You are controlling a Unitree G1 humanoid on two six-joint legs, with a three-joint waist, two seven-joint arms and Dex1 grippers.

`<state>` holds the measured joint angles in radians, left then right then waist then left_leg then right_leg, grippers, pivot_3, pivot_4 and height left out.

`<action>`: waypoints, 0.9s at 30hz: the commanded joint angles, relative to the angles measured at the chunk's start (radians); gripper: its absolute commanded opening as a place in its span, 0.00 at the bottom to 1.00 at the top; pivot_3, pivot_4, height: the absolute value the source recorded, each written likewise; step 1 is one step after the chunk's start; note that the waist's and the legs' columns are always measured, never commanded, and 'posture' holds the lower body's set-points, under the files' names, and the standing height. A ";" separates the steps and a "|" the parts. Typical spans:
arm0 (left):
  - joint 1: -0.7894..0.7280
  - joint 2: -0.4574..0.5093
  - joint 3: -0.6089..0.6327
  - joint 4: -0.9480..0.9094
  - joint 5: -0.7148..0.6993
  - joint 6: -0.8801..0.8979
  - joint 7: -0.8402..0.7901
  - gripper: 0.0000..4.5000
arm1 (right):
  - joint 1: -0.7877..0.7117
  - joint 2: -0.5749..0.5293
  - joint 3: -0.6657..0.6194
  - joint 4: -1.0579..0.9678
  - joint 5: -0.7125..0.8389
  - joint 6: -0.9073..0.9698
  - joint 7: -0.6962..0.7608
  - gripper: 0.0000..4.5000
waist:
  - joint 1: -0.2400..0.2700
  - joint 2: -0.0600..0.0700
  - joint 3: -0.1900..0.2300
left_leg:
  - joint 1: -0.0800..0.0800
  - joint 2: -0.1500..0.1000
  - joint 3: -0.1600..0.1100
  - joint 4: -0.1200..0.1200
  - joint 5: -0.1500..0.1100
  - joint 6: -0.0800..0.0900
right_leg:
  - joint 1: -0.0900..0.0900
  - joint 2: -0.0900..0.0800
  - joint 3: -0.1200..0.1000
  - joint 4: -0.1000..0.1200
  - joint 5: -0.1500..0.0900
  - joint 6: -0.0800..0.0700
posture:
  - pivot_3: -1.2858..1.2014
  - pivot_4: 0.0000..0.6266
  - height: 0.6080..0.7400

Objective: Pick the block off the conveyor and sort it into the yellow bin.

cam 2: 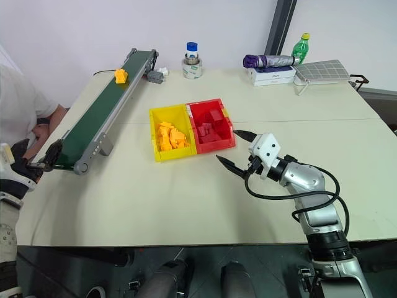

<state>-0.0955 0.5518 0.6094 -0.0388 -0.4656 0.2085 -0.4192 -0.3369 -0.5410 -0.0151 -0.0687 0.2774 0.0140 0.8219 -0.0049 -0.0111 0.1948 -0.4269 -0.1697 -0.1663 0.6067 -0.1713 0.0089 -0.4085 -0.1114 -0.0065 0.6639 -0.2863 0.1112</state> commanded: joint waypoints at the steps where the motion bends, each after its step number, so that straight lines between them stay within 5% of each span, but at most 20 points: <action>1: -0.029 0.016 -0.001 -0.005 0.009 -0.037 0.001 0.99 | -0.020 -0.001 -0.017 -0.014 0.004 -0.018 -0.003 1.00 | 0.001 0.000 0.000 | 0.000 0.000 0.000 0.000 0.000 0.000 | 0.000 0.000 0.000 0.000 0.000 0.000 | 0.52 0.24 1.00; 17: -0.120 0.021 -0.055 0.106 0.047 -0.076 -0.001 0.99 | -0.010 -0.001 -0.024 -0.036 0.008 -0.018 -0.032 1.00 | -0.004 0.000 0.000 | 0.000 0.000 0.000 0.000 0.000 0.000 | 0.000 0.000 0.000 0.000 0.002 0.003 | 0.52 0.24 1.00; 27: -0.127 0.031 -0.067 0.126 0.054 -0.069 0.010 0.99 | 0.000 0.022 -0.019 -0.130 0.169 0.078 0.037 1.00 | -0.005 0.000 0.000 | 0.000 0.000 0.000 0.000 0.000 0.000 | 0.000 0.000 0.000 0.000 0.002 0.003 | 0.52 0.24 1.00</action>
<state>-0.2118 0.5581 0.5317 0.0986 -0.4220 0.1475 -0.4147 -0.3325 -0.5253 -0.0169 -0.1445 0.4046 0.0847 0.8446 -0.0099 -0.0112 0.1947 -0.4270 -0.1695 -0.1663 0.6063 -0.1714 0.0089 -0.4087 -0.1111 -0.0065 0.6639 -0.2846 0.1144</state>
